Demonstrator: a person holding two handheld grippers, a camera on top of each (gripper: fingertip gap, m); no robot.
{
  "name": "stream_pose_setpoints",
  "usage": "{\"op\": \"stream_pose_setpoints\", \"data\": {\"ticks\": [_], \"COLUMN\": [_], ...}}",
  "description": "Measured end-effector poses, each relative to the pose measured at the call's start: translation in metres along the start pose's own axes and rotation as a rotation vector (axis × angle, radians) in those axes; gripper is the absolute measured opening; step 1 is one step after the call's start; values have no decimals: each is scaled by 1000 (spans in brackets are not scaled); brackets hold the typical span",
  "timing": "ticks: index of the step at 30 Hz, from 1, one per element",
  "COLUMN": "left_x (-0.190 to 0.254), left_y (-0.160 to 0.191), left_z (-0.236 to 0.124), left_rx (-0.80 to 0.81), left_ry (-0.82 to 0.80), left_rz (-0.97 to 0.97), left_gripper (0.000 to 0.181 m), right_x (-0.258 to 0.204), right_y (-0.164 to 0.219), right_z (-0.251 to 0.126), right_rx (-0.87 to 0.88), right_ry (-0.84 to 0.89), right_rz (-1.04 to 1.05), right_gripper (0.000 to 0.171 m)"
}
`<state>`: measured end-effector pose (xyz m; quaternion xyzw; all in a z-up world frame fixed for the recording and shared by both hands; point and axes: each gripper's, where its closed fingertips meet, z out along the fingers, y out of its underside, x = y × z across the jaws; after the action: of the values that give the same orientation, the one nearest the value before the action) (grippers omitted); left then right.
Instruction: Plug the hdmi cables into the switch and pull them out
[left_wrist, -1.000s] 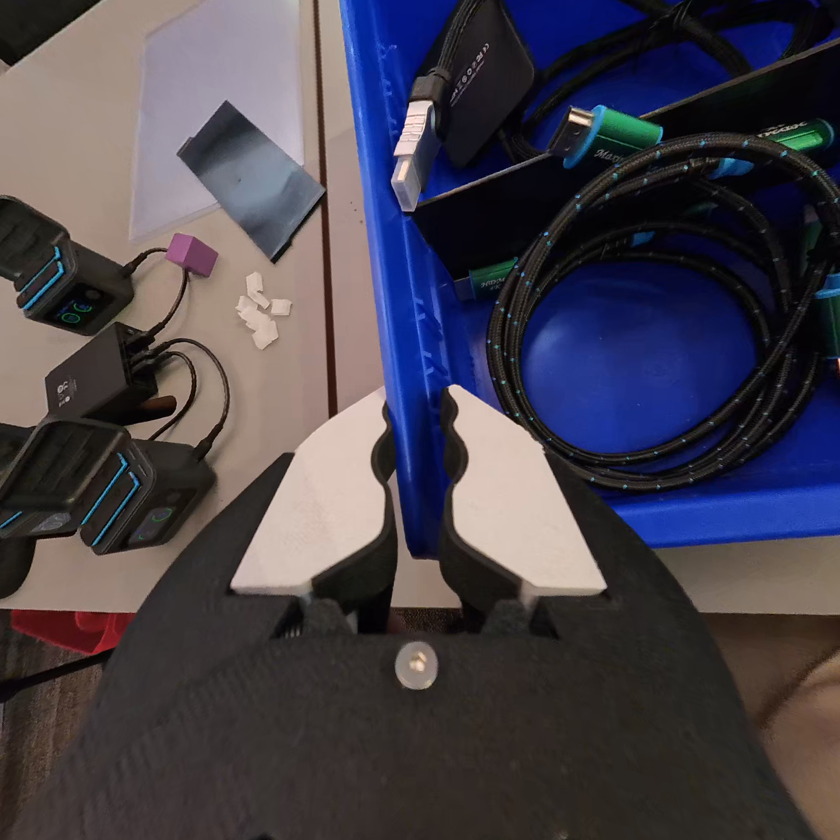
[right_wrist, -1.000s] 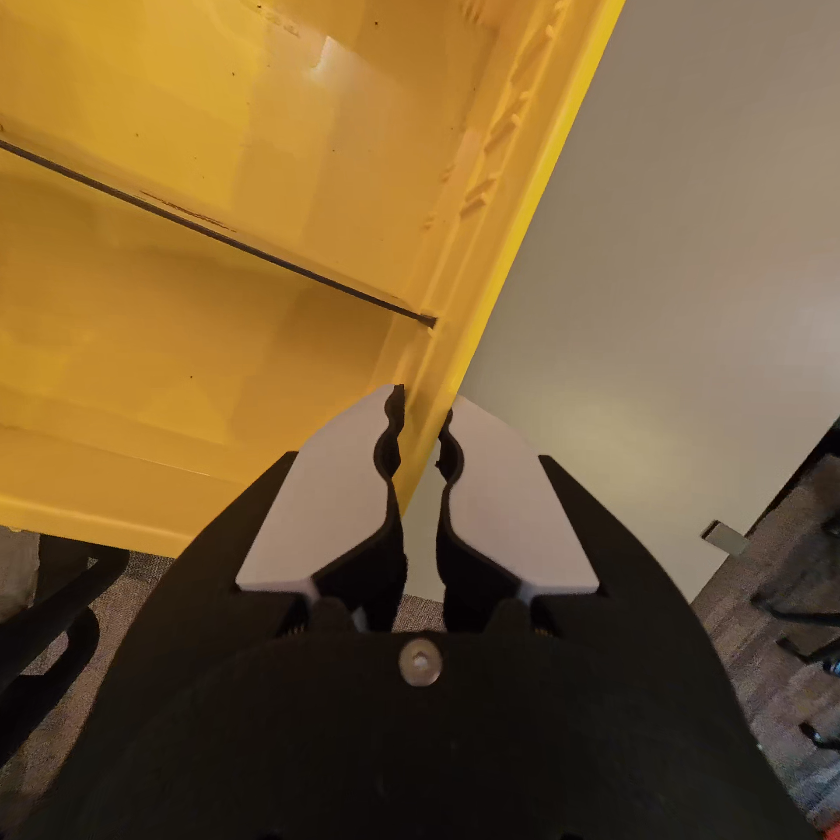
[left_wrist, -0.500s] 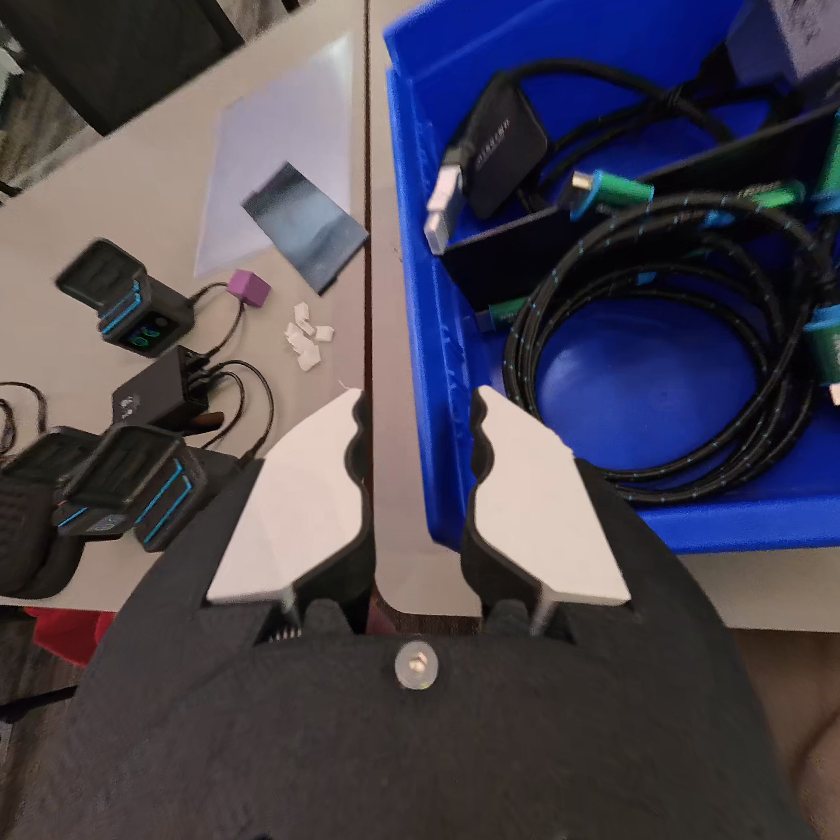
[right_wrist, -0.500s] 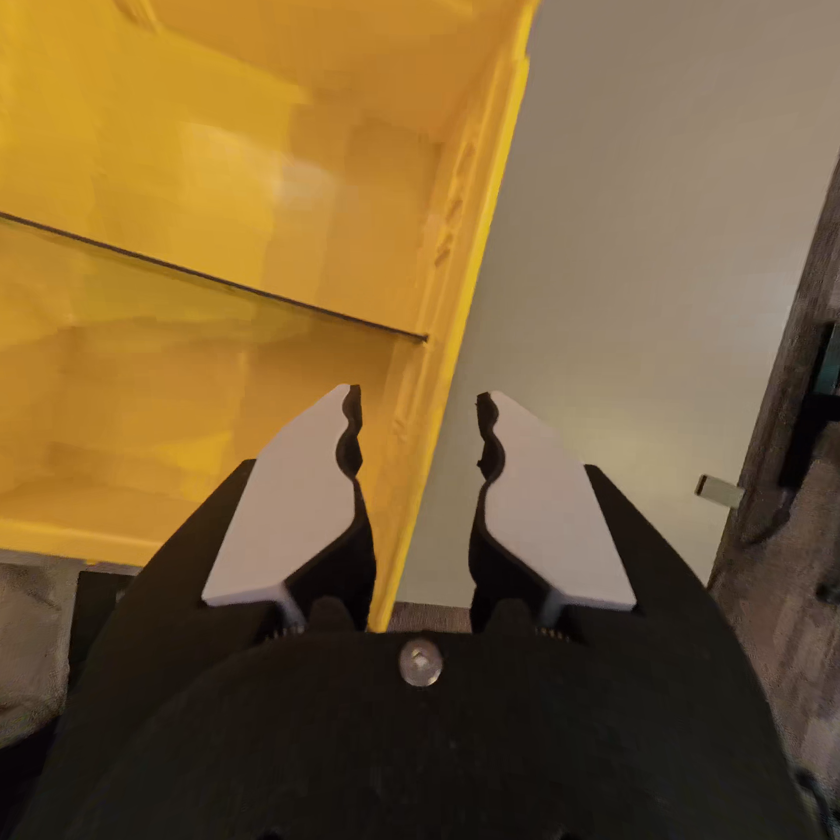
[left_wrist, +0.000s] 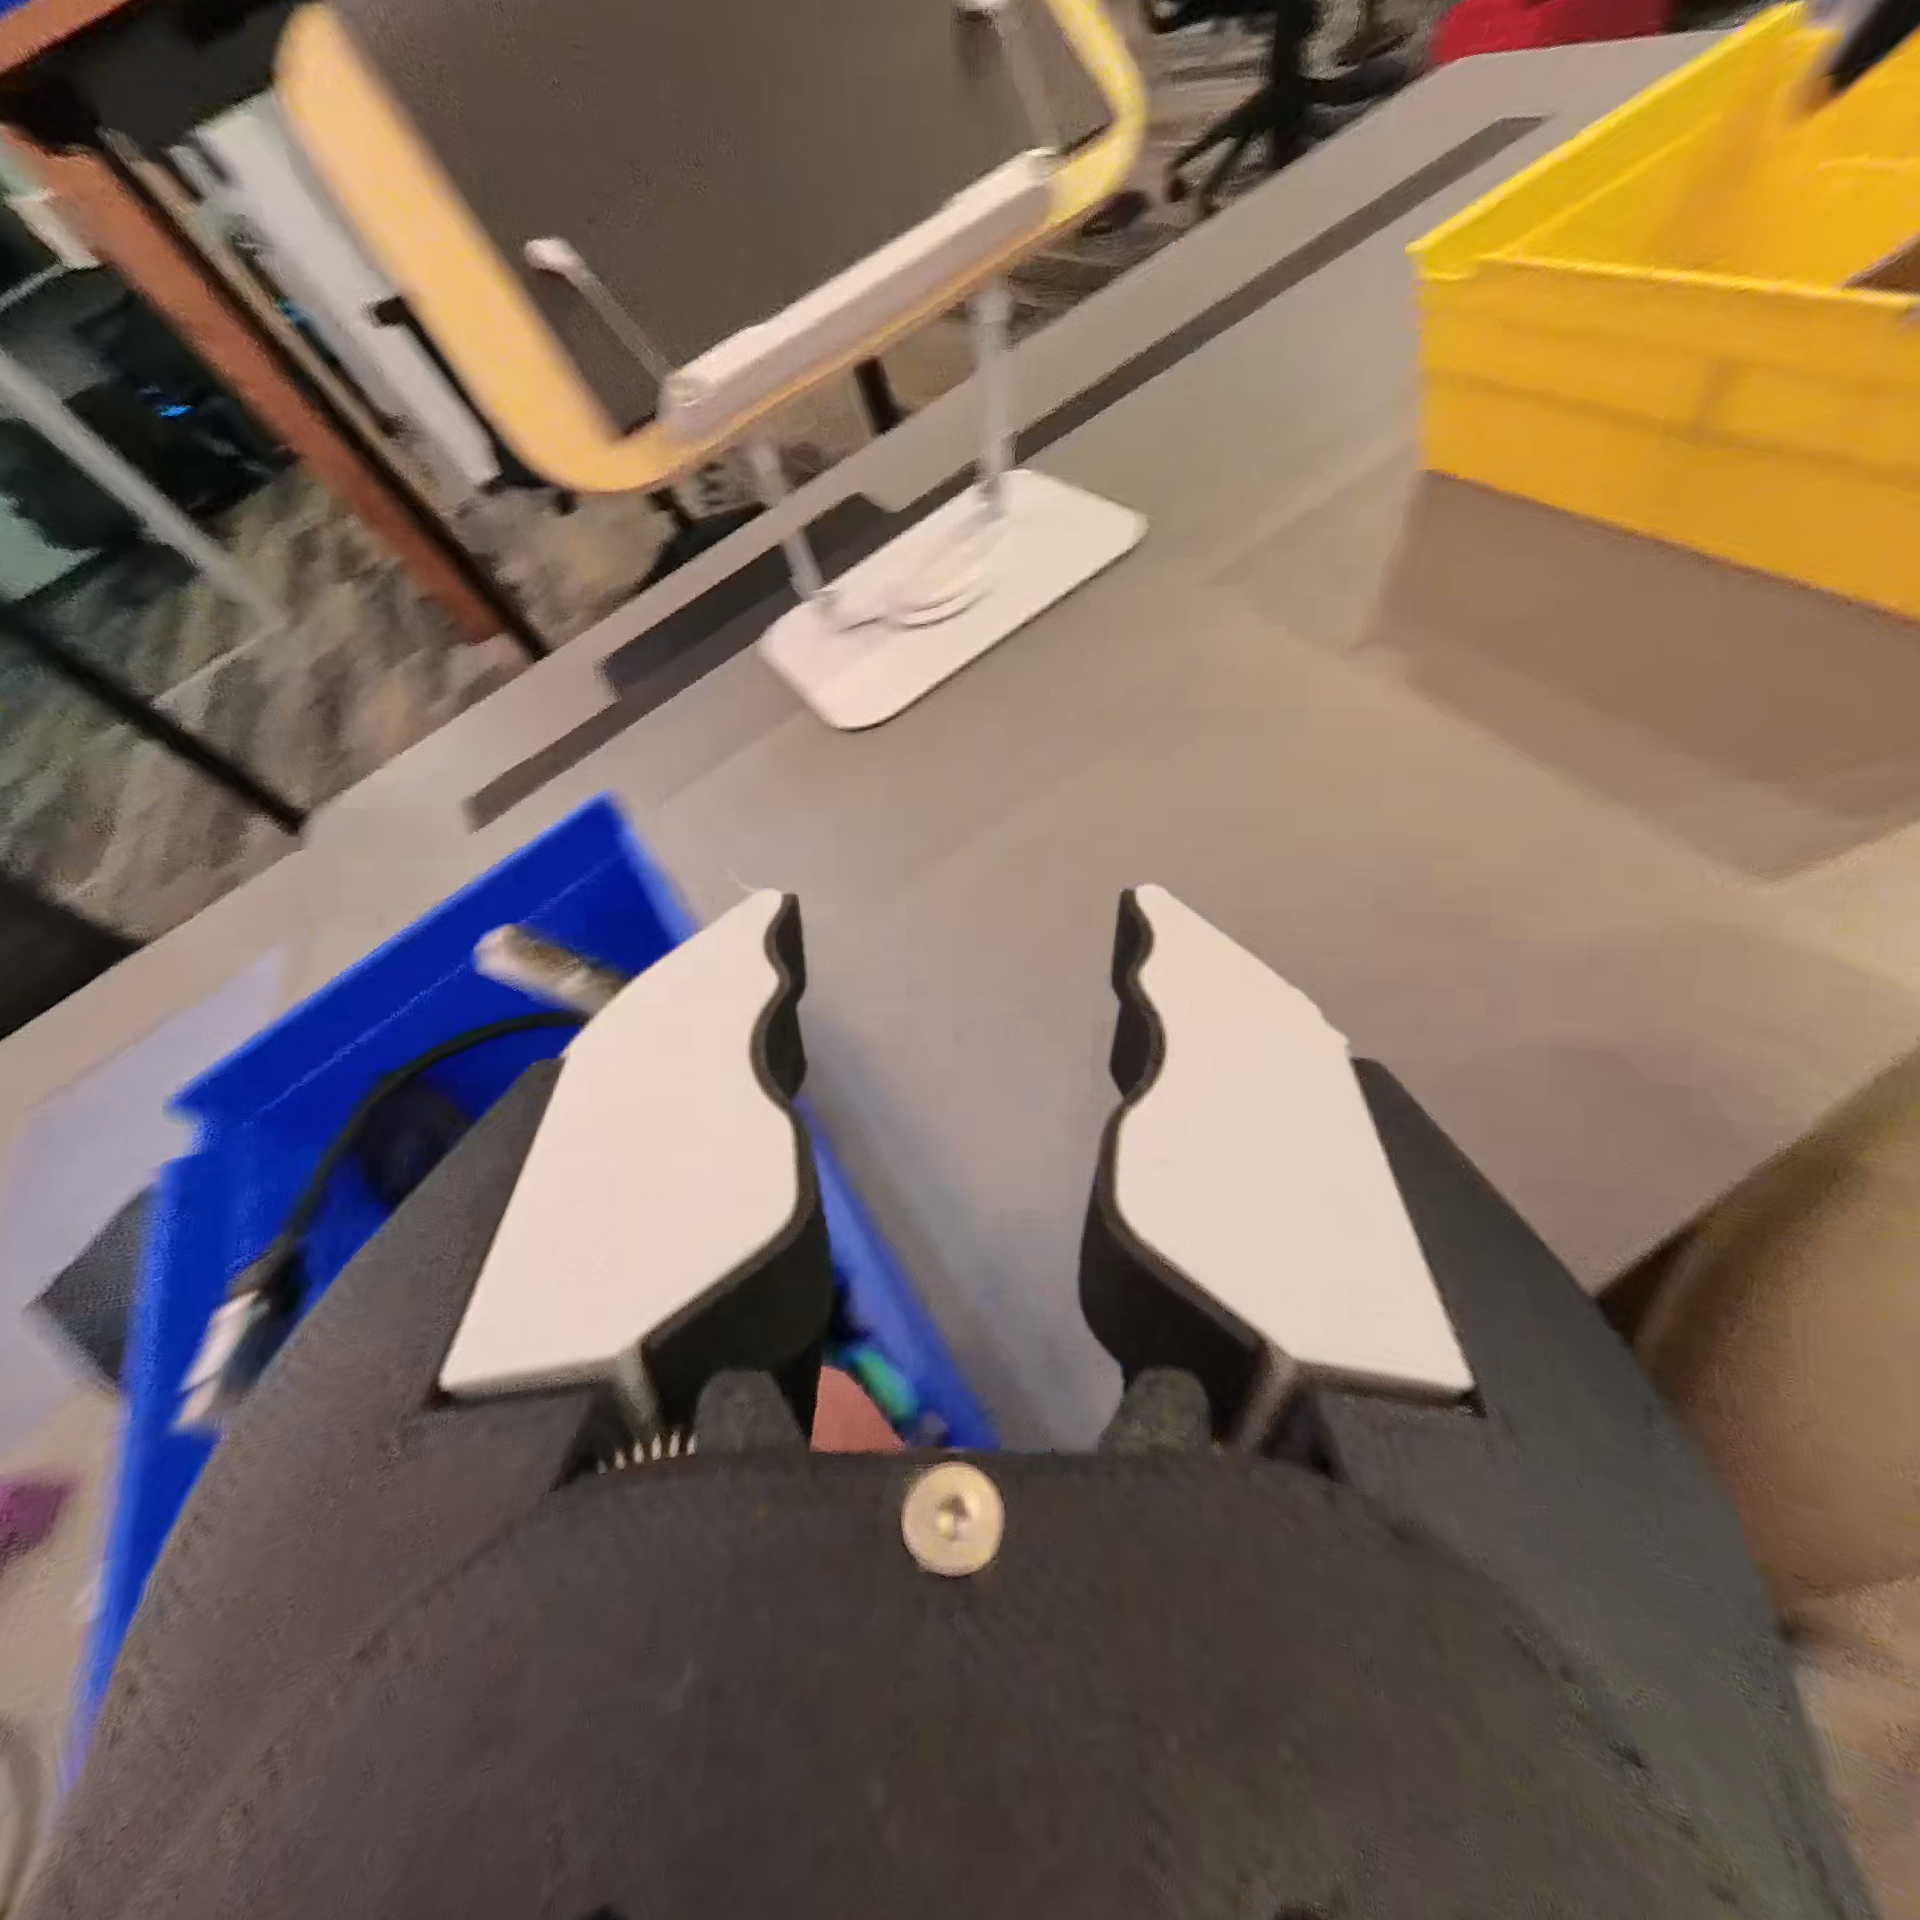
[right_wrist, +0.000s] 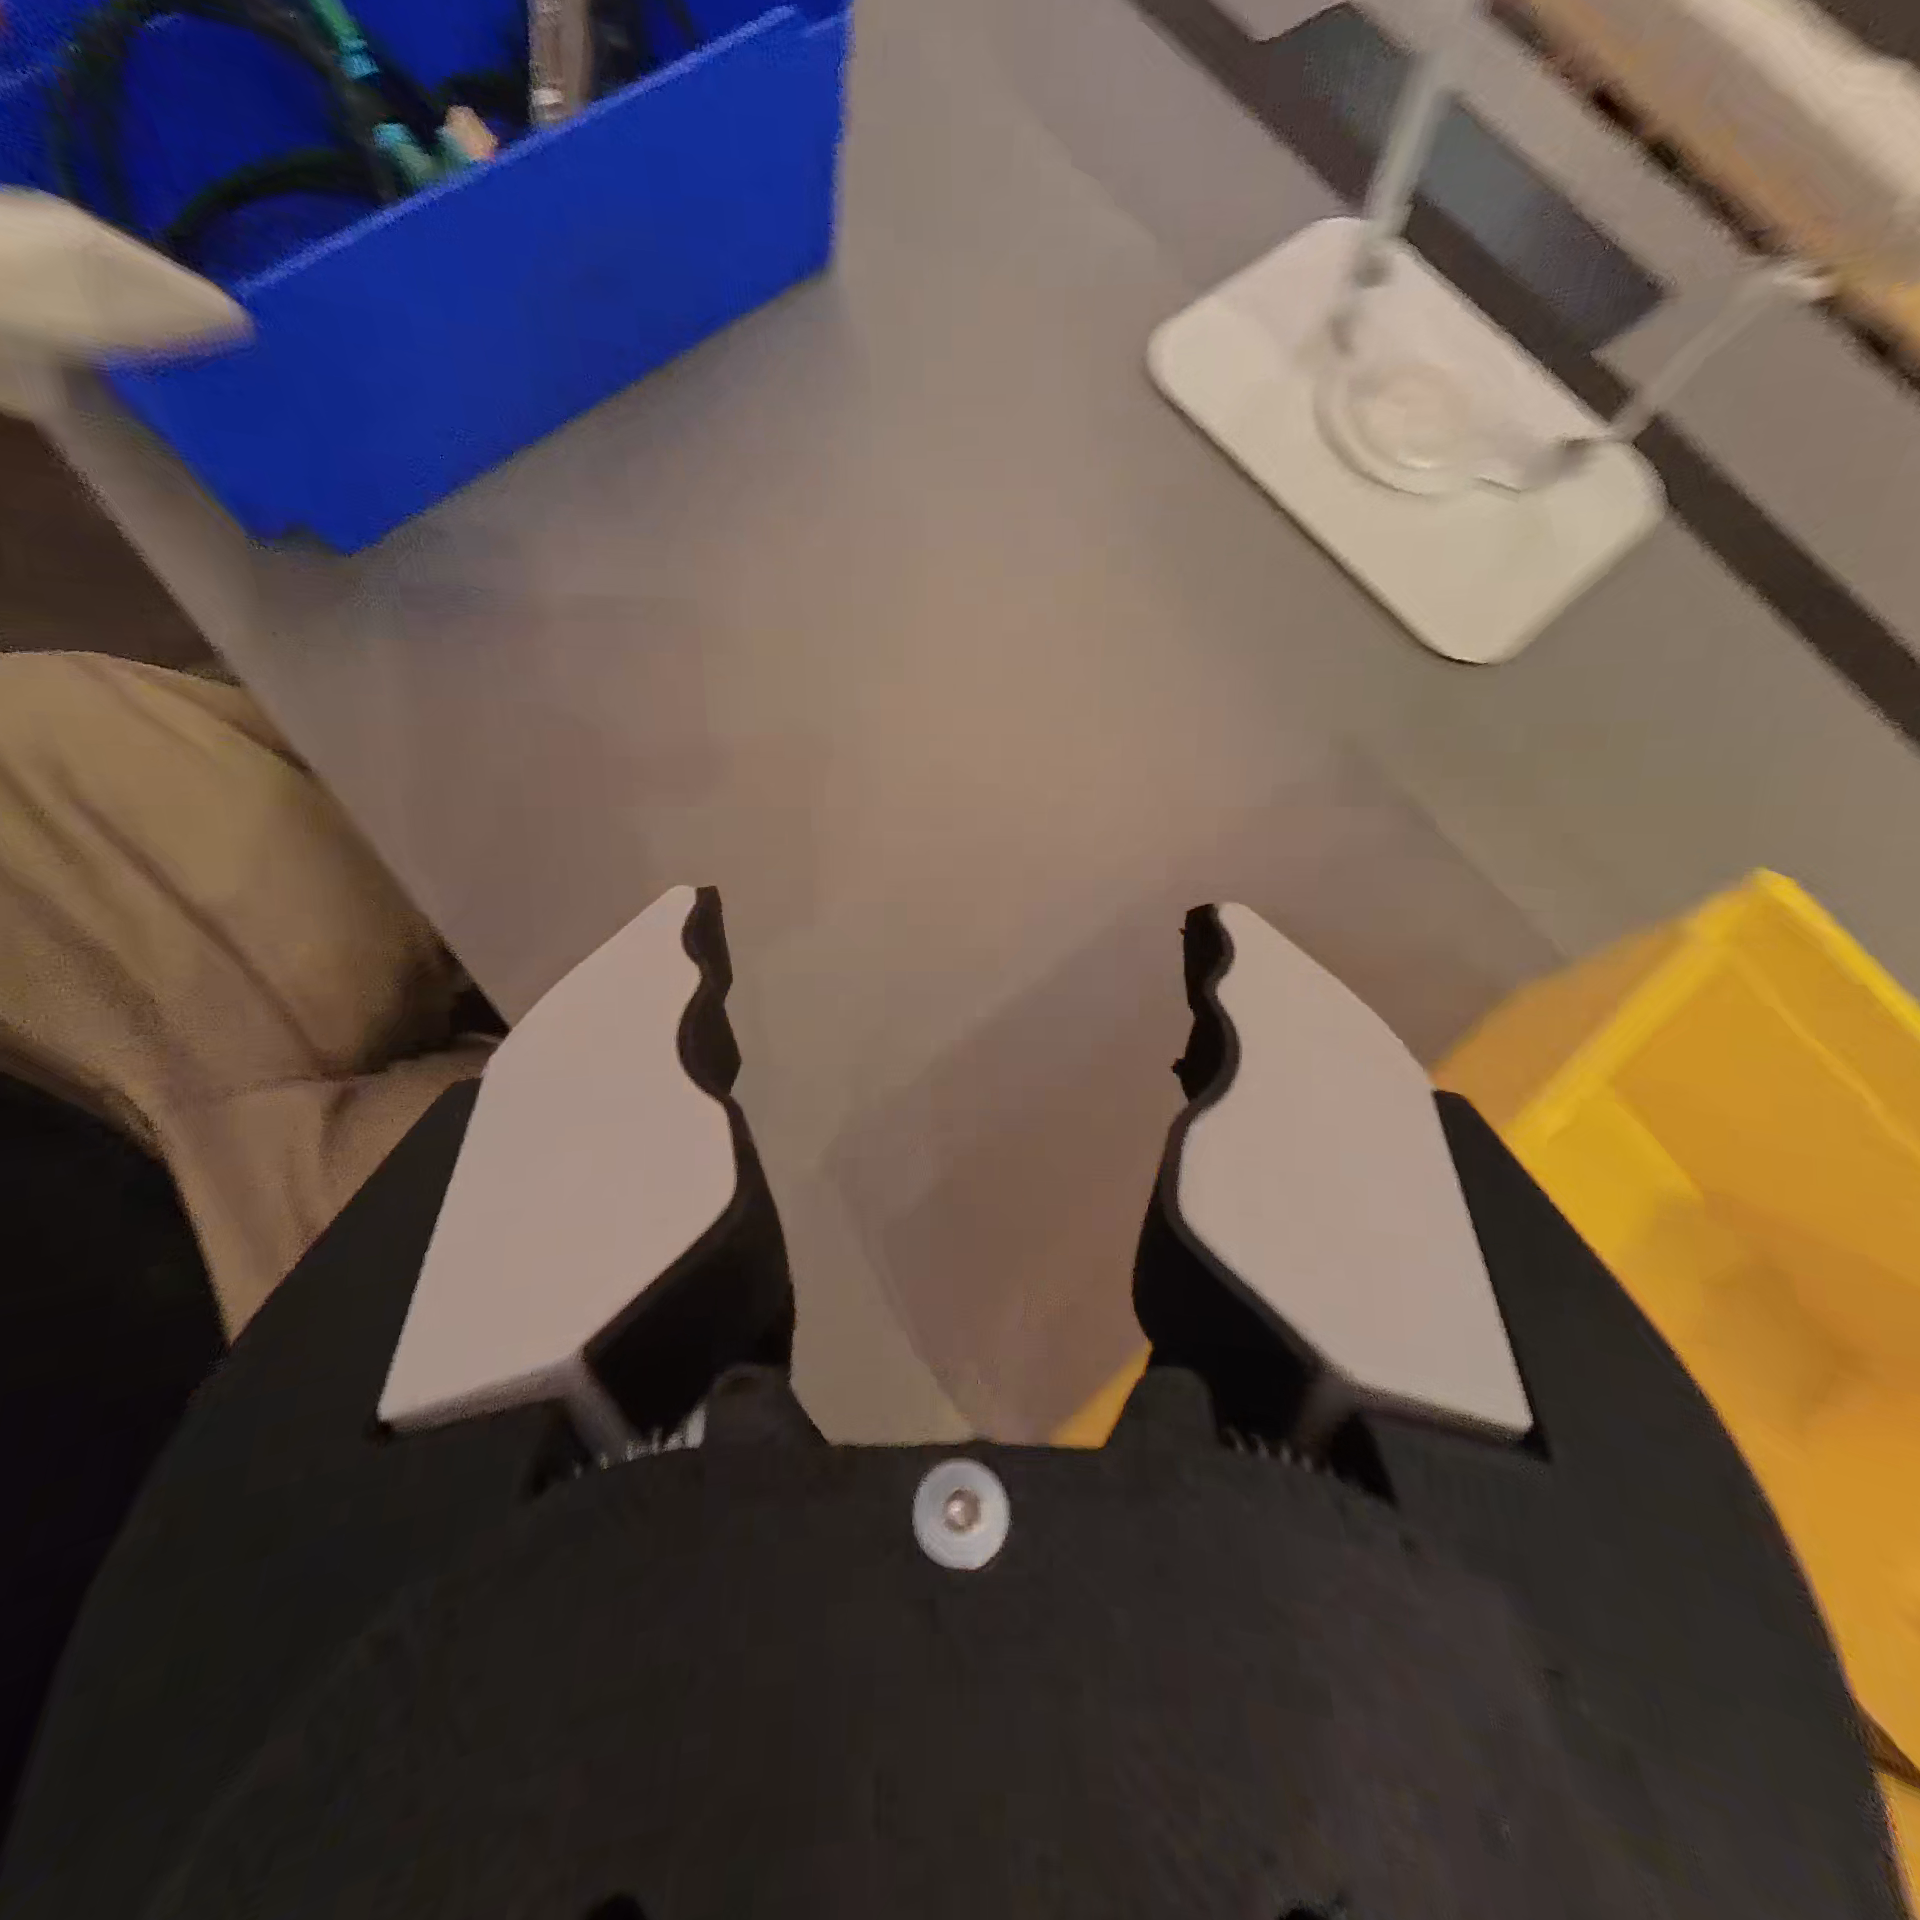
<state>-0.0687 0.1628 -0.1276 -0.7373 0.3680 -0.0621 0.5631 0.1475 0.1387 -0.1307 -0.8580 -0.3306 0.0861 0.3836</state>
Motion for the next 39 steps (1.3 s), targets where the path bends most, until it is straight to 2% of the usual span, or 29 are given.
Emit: {"op": "stream_pose_setpoints", "data": {"ticks": [3, 5, 12, 14, 24, 31, 39], "left_x": [48, 63, 72, 81, 88, 96, 96], "left_y": [-7, -4, 59, 69, 107, 113, 115], "left_z": [24, 41, 98, 102, 115, 114, 114], "left_rx": [-6, -29, -209, -244, -338, -387, -402], "left_ry": [101, 115, 145, 181, 197, 245, 269], "left_rz": [8, 51, -29, -88, -77, -126, -163], "left_gripper": [58, 60, 75, 77, 82, 74, 76], "right_x": [-35, -47, -31, -28, -26, -27, -30], "right_y": [-4, 0, 28, 37, 62, 79, 86], "right_z": [45, 73, 140, 150, 164, 167, 170], "right_rx": [-34, -55, -86, -131, -215, -276, -304], "right_ry": [-97, -142, -167, -135, -105, -120, -131], "right_rz": [16, 31, 216, 171, 43, -9, -19], "right_gripper": [89, 92, 102, 106, 123, 132, 140]}}
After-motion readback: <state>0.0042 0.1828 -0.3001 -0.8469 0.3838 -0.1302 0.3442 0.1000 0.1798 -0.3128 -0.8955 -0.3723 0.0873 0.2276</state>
